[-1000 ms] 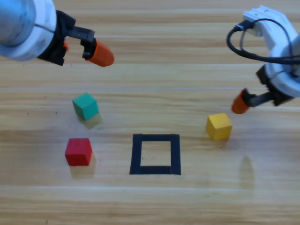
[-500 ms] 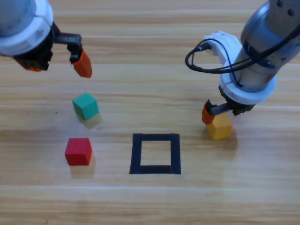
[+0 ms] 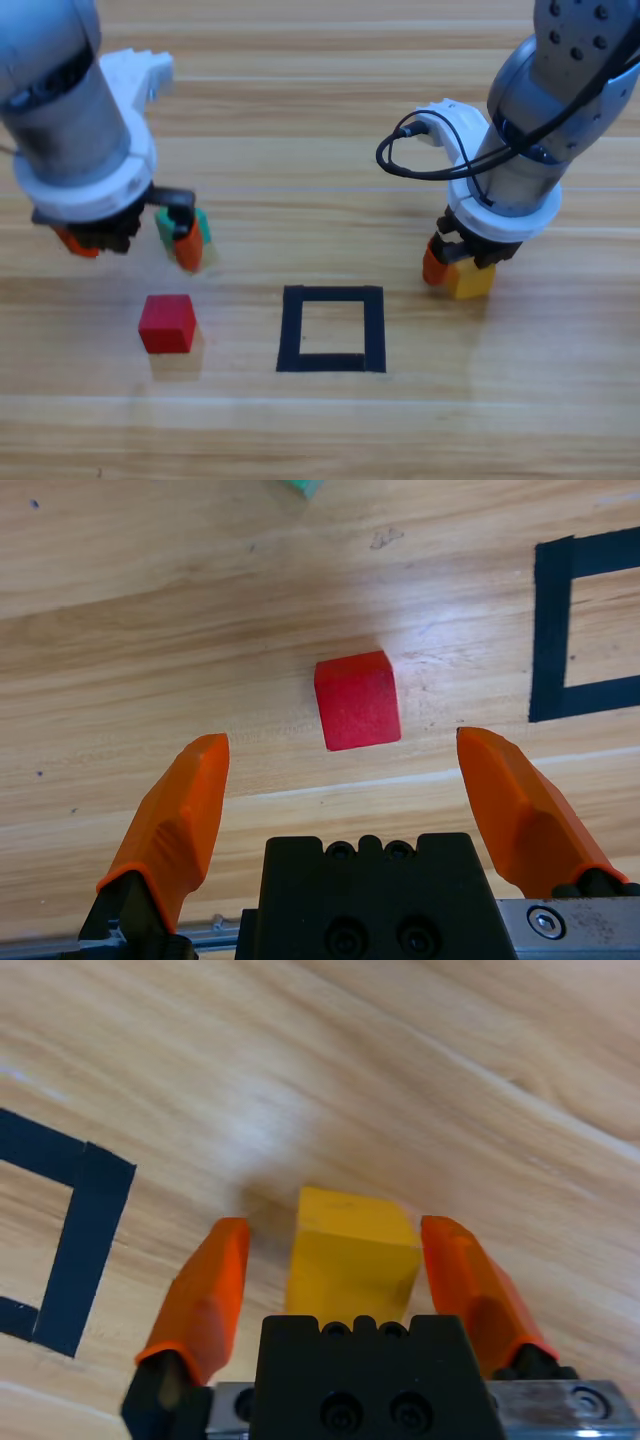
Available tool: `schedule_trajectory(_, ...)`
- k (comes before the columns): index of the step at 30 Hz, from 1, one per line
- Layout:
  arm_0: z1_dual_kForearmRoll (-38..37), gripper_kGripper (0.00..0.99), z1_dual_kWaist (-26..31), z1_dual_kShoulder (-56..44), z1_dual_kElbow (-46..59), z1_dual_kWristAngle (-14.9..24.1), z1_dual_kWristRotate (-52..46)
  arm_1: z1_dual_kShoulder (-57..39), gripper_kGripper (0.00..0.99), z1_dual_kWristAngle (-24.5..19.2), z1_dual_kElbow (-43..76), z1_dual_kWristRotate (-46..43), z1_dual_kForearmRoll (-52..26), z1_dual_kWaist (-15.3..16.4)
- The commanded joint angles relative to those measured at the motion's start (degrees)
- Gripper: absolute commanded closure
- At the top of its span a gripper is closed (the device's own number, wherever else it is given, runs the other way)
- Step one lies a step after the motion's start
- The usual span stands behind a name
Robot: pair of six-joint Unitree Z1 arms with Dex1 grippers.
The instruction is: Stack the blocks in the rectangular block: red at the bottom, yellow in the middle, green on top
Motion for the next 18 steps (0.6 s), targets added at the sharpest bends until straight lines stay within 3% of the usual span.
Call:
schedule_trajectory(1, -6.45, 0.016, 0.97, -0.83, 7.84, -1.42, -1.03, 2.00, 0.969, 2.45, 2.06, -1.14, 0.97, -1.65)
schedule_trajectory(18, -13.30, 0.017, 0.88, 2.07, 12.85, -1.07, -2.61, -7.58, 0.990, 0.87, 7.86, 0.27, 0.97, -1.83)
